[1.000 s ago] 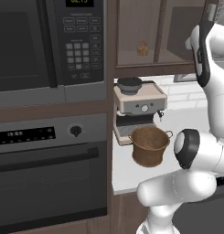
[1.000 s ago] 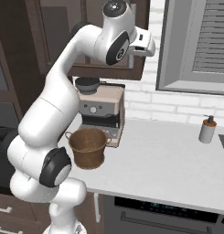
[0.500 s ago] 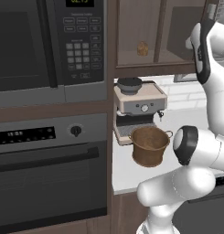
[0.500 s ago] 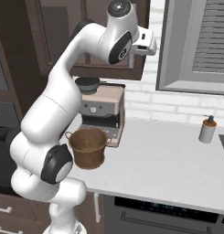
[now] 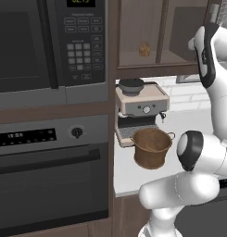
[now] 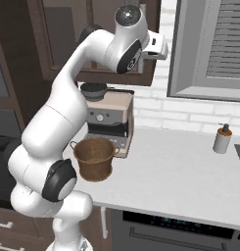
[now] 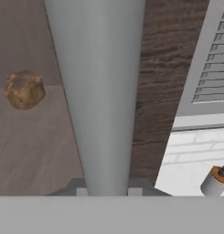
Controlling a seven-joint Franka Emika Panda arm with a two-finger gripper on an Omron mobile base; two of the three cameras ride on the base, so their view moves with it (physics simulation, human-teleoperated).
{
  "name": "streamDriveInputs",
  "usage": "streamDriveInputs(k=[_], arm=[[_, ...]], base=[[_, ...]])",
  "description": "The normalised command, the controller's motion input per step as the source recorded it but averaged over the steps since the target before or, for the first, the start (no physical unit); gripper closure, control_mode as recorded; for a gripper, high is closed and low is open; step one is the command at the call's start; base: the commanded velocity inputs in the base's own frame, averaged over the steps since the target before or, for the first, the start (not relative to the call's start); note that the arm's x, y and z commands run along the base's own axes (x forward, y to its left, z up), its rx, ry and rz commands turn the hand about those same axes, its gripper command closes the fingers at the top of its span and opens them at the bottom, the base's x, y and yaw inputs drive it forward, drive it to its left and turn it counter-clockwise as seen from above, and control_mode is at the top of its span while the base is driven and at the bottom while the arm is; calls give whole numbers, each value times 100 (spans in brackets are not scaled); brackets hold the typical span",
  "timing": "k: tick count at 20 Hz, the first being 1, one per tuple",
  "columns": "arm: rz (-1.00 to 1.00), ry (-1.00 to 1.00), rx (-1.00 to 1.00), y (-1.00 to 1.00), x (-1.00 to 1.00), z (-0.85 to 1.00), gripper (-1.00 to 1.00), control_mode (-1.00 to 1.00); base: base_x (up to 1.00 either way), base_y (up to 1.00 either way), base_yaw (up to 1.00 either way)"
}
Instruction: Open the cabinet, pick up the bread from the cabinet and place it in the basket. Then move the basket to the dining counter.
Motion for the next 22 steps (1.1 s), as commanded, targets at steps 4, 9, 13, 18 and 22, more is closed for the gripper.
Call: streamDriveInputs(k=[4, 9, 13, 18, 22], arm=[[0, -5, 0, 0, 2, -5, 100, -100], [-19, 0, 0, 3, -25, -1, 100, -100], [-33, 0, 0, 20, -91, 0, 100, -100], [-32, -7, 0, 37, -100, 6, 100, -100], [-26, -4, 0, 62, -100, 11, 100, -100]], base=[[0, 0, 0], [0, 0, 0], [0, 0, 0], [0, 0, 0], [0, 0, 0]])
